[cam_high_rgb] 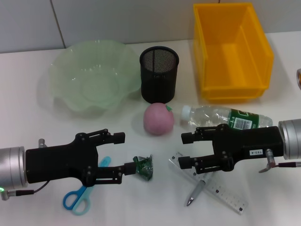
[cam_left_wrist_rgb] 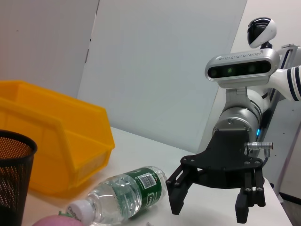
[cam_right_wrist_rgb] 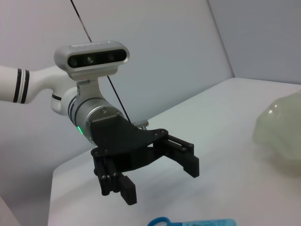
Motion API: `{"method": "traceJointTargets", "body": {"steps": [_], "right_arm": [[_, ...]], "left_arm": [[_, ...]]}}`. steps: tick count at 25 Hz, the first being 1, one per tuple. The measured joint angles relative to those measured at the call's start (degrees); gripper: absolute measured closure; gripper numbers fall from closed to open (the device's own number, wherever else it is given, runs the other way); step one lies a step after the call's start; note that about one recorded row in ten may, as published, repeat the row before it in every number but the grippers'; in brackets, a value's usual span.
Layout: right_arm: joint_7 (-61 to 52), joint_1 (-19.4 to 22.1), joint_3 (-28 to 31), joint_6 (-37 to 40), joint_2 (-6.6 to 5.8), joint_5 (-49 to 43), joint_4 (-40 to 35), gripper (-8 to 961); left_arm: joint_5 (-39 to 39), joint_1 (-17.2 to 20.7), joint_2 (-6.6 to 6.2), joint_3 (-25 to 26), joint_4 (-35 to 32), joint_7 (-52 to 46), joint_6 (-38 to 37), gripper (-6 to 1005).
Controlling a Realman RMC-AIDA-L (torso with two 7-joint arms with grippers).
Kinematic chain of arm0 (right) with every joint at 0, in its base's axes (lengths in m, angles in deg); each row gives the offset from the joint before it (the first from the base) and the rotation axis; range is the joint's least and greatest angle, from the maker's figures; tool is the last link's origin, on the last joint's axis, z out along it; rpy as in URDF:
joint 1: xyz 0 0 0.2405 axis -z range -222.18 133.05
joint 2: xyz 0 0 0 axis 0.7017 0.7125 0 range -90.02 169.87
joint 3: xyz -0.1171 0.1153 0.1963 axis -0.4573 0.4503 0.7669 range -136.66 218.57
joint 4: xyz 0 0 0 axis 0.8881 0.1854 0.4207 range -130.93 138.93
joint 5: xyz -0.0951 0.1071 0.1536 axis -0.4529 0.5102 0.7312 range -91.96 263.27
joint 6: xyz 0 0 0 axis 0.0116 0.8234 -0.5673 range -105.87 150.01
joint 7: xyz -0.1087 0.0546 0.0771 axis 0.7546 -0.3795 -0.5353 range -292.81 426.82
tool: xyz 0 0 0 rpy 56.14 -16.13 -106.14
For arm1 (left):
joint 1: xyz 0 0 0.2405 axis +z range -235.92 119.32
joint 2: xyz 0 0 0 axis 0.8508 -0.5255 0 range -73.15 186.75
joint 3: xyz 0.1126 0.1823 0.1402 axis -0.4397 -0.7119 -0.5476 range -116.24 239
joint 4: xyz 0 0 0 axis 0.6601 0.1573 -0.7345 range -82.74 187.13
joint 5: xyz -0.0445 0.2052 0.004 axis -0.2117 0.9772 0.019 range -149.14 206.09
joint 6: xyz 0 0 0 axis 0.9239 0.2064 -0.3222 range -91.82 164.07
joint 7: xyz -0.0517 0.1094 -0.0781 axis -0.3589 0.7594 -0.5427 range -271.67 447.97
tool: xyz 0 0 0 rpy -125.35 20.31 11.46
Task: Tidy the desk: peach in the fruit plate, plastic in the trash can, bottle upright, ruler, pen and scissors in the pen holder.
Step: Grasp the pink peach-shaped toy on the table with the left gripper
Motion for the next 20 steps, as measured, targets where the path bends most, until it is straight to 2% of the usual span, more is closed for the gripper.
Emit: {"method": "traceJointTargets", "body": {"steps": [12,15,16,18,19,20], "right_arm": [[-0.2,0.5,0.4,-0.1,-0.23,-1.8,0.2,181],[-0.9,0.7,0.5,-0.4,-0.25,-2.6,0.2,181],[-1.1,0.8,0.4,-0.6,-0.28,-2.8,0.2,182],[-1.5,1.0,0.2,-1.2,-0.39,-2.8,0.1,182],[-1.6,1.1,0.2,-1.5,-0.48,-2.8,0.1,182],[-1.6,1.2,0.2,-1.7,-0.54,-2.8,0.2,182]], "left_arm": [[0.0,-0.4,0.1,0.4,-1.8,0.3,0.6,136],[1.7,-1.0,2.15,1.9,-8.5,2.6,7.4,135],[1.7,-1.0,2.15,1.9,-8.5,2.6,7.4,135],[5.6,-2.3,4.17,3.2,-11.8,5.3,11.3,135],[5.6,-2.3,4.17,3.2,-11.8,5.3,11.3,135],[7.6,-3.1,5.01,3.8,-12.5,6.0,12.8,135]]}}
